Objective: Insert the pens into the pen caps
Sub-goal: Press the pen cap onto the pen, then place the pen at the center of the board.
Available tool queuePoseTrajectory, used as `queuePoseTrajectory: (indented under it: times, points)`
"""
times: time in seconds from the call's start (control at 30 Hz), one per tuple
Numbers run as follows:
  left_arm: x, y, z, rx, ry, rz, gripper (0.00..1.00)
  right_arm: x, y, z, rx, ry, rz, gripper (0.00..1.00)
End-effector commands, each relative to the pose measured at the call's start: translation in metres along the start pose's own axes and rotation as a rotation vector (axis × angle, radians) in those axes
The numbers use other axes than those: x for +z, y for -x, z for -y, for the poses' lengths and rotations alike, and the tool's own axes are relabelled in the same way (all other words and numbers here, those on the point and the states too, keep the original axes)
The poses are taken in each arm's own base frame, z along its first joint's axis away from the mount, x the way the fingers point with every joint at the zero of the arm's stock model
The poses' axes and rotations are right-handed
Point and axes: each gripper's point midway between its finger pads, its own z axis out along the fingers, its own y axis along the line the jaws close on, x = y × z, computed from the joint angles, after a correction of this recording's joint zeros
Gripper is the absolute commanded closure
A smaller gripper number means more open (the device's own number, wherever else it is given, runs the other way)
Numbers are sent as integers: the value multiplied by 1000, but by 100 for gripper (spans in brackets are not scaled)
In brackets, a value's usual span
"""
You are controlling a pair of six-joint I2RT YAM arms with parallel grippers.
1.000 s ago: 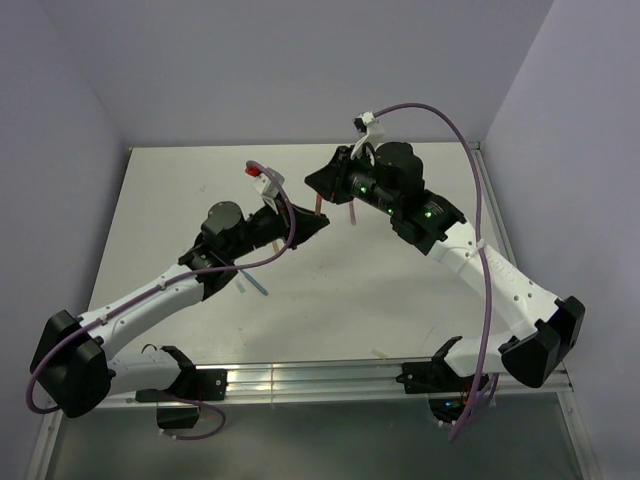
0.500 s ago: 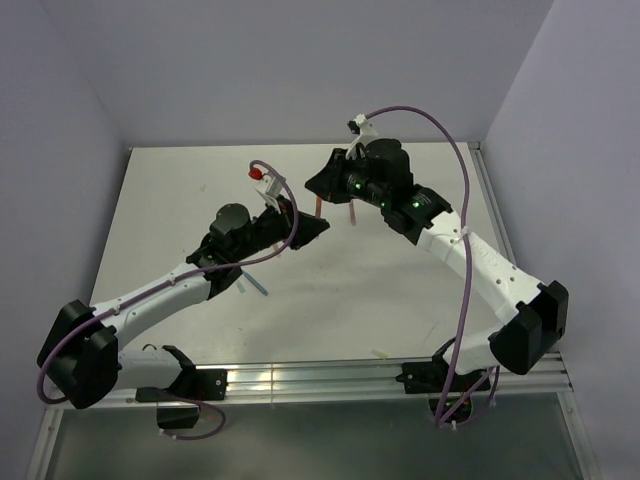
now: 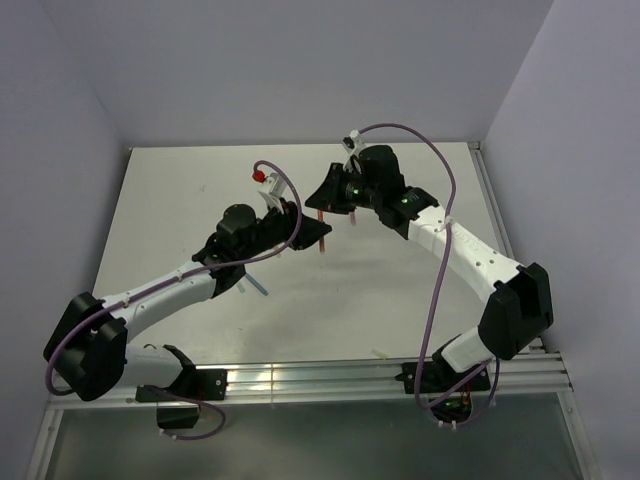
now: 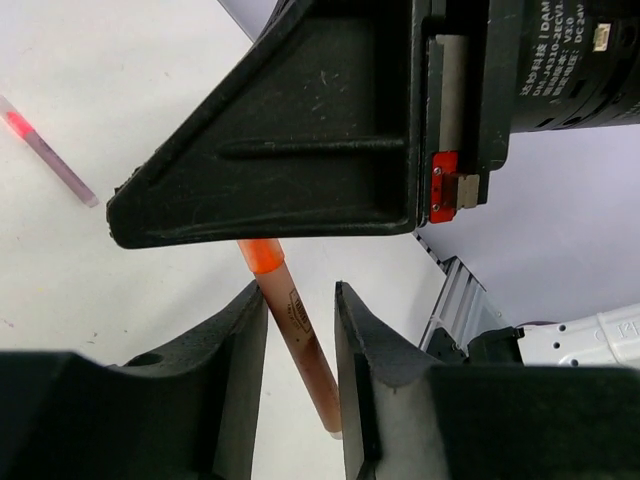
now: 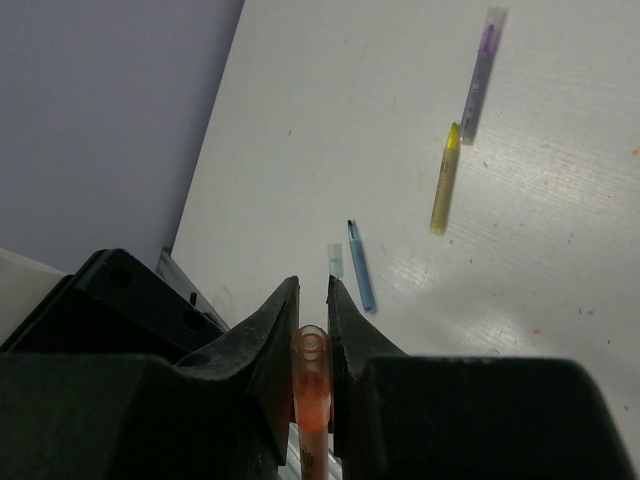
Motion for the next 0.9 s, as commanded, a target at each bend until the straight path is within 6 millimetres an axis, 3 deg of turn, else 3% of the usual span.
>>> queuePoseTrajectory:
  times: [0.0,0.87]
  points:
    - [1,39,36,41,-124,125,64,2,-9,6,17,0,-34,100]
    - [3,-8,25,-64,-168,-5,58,-9,22,0,1,-30,88,100]
